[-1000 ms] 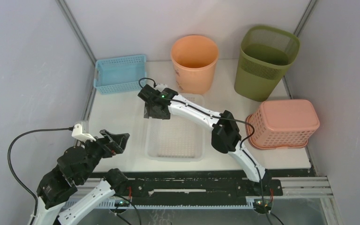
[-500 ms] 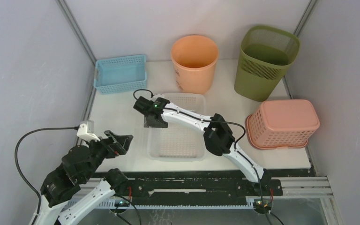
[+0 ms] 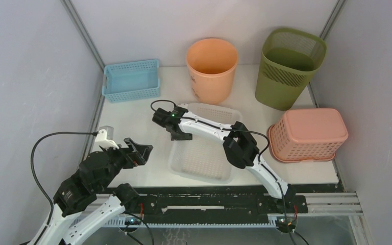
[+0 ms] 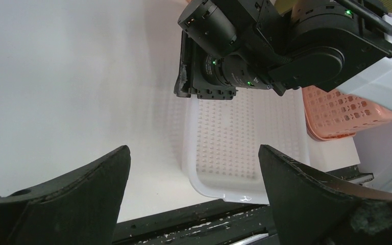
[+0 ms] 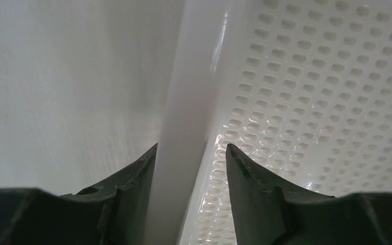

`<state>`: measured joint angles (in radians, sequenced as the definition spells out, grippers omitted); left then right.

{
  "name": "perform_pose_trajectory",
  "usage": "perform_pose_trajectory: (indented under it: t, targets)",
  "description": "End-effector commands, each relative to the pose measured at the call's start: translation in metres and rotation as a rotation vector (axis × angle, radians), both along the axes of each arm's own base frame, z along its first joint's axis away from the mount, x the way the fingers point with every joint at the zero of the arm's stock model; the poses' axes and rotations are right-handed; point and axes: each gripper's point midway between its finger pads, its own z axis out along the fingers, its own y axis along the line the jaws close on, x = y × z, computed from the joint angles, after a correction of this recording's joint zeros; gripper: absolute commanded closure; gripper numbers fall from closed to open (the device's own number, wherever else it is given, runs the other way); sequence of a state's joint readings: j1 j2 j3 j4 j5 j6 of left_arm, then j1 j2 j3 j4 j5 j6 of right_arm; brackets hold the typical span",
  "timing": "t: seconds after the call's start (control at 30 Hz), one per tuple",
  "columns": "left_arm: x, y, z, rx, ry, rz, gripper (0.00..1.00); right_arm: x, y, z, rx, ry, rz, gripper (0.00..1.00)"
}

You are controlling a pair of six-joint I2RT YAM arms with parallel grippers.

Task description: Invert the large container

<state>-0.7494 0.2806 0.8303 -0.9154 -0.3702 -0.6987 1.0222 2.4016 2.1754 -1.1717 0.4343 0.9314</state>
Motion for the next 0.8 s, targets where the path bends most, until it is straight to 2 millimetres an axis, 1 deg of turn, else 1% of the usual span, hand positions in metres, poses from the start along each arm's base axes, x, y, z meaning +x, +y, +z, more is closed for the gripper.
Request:
perform_pose_trajectory:
  t: [0.0,0.03,0.07,0.1,0.17,0.23,0.3,0.37,0.47,0.53,0.63,0.77]
  targets:
    - [0.007,-0.009,0.004,-0.003,-0.020,-0.019,0.00,0.005,-0.006,0.025,0.004,-0.051,-0.012,0.53]
    - [0.008,-0.009,0.003,-0.002,-0.019,-0.019,0.00,0.005,-0.007,0.026,0.002,-0.051,-0.011,0.52]
    - [0.008,-0.010,0.003,-0.002,-0.017,-0.020,0.00,0.004,-0.007,0.027,0.002,-0.049,-0.008,0.49]
    - [0.008,-0.010,0.002,-0.001,-0.017,-0.020,0.00,0.004,-0.006,0.028,0.005,-0.046,-0.003,0.43]
    - [0.009,-0.012,0.001,-0.001,-0.014,-0.024,0.00,0.002,-0.005,0.030,0.009,-0.041,0.002,0.34]
    - [0.010,-0.014,0.000,0.001,-0.010,-0.028,0.00,0.000,-0.004,0.033,0.014,-0.039,0.007,0.31]
    - [0.010,-0.015,0.000,0.001,-0.008,-0.032,0.00,-0.003,-0.003,0.038,0.018,-0.042,0.009,0.31]
    - [0.010,-0.015,0.000,0.000,-0.008,-0.033,0.00,-0.005,-0.001,0.043,0.031,-0.046,0.012,0.31]
    - [0.010,-0.016,0.000,-0.002,-0.010,-0.035,0.00,-0.006,0.002,0.049,0.060,-0.048,0.009,0.37]
    - [0.010,-0.017,0.000,-0.002,-0.007,-0.040,0.00,-0.008,0.009,0.052,0.087,-0.043,0.012,0.41]
    - [0.009,-0.018,0.000,-0.004,-0.004,-0.048,0.00,-0.010,0.017,0.053,0.101,-0.035,0.015,0.46]
    - [0.007,-0.017,-0.001,-0.003,-0.001,-0.051,0.00,-0.015,0.023,0.048,0.102,-0.015,0.017,0.53]
